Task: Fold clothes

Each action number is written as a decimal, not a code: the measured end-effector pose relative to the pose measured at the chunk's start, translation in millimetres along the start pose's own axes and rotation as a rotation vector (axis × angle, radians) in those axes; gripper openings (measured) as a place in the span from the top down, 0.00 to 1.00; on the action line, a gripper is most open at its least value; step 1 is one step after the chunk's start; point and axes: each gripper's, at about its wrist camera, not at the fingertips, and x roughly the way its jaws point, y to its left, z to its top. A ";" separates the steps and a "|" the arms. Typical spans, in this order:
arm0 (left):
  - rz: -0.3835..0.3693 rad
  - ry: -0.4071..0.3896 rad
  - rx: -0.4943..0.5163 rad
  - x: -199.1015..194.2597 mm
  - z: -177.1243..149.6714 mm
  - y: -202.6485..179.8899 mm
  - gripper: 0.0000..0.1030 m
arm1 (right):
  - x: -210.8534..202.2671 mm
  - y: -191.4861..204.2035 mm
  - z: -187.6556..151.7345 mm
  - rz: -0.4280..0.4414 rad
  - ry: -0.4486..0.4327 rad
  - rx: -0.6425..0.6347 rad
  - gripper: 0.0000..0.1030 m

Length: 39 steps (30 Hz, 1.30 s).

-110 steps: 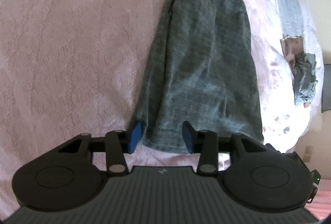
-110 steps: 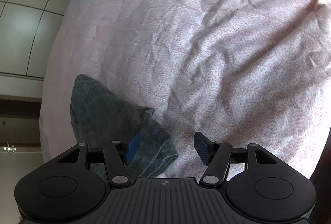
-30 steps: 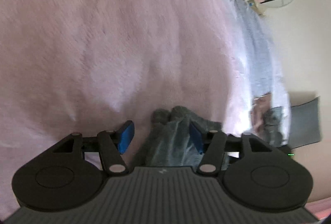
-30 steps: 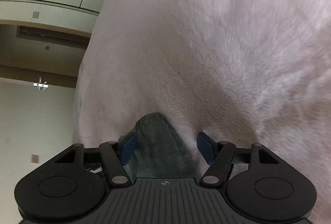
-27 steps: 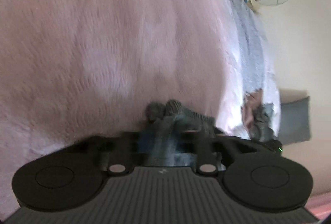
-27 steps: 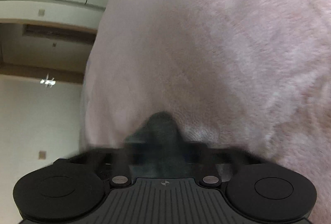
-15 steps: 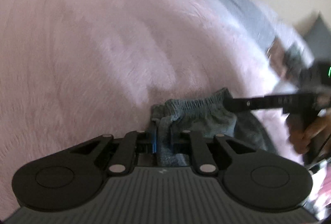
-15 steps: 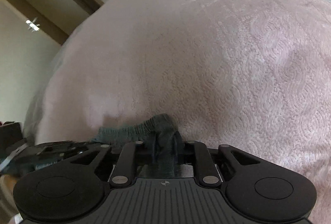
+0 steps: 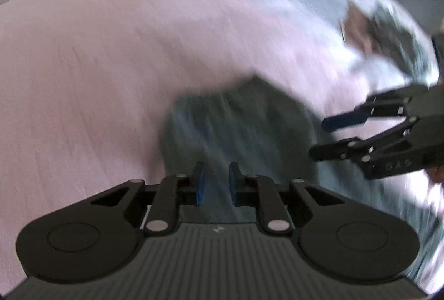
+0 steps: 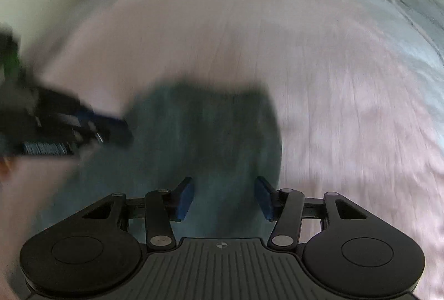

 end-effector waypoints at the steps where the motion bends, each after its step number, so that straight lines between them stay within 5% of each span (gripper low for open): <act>1: 0.019 0.021 0.020 -5.2 -13.7 -3.1 0.86 | -5.9 -2.2 -14.1 -0.029 0.022 -0.003 0.49; 4: 0.045 0.057 -0.010 -28.1 -41.3 0.2 0.86 | -37.1 -15.6 -58.0 -0.081 0.077 0.068 0.49; 6: 0.045 0.077 -0.126 -53.2 -63.7 13.4 0.85 | -65.3 -27.0 -82.2 -0.087 0.089 0.201 0.49; 9: 0.008 0.134 -0.358 -89.4 -95.3 24.7 0.83 | -106.7 -54.2 -121.0 -0.045 0.072 0.521 0.44; 10: -0.027 0.135 -0.454 -100.3 -105.6 28.6 0.77 | -117.3 -65.3 -138.2 -0.013 0.056 0.664 0.26; 11: -0.088 0.133 -0.594 -110.9 -118.0 32.6 0.68 | -124.2 -75.0 -155.6 0.029 0.036 0.803 0.21; 15: -0.230 0.148 -0.937 -119.6 -159.5 29.5 0.57 | -121.8 -84.4 -211.0 0.231 -0.021 1.118 0.21; 18: -0.198 0.149 -0.900 -113.2 -166.7 15.9 0.57 | -107.1 -73.1 -217.2 0.271 -0.033 1.091 0.25; 22: -0.186 0.135 -0.825 -108.2 -163.2 10.9 0.57 | -96.4 -67.6 -217.1 0.330 -0.084 1.113 0.48; 24: -0.202 0.131 -0.797 -104.5 -161.1 10.4 0.61 | -94.2 -66.2 -215.8 0.350 -0.090 1.119 0.68; 25: -0.214 0.140 -0.773 -100.0 -158.2 8.3 0.69 | -93.1 -66.2 -213.6 0.355 -0.084 1.115 0.88; 26: -0.227 0.152 -0.741 -96.7 -155.4 4.6 0.89 | -92.1 -66.2 -211.4 0.360 -0.077 1.111 0.91; 27: -0.245 0.162 -0.722 -91.7 -152.9 -0.5 0.98 | -99.7 -67.7 -207.6 0.350 -0.084 1.085 0.91; 34: -0.279 0.078 -0.810 -115.8 -160.3 -16.4 0.98 | -163.3 -84.9 -183.8 0.328 -0.140 0.908 0.92; 39: -0.278 0.033 -0.852 -131.4 -171.6 -59.7 0.98 | -181.8 -103.9 -183.6 0.328 -0.092 0.799 0.92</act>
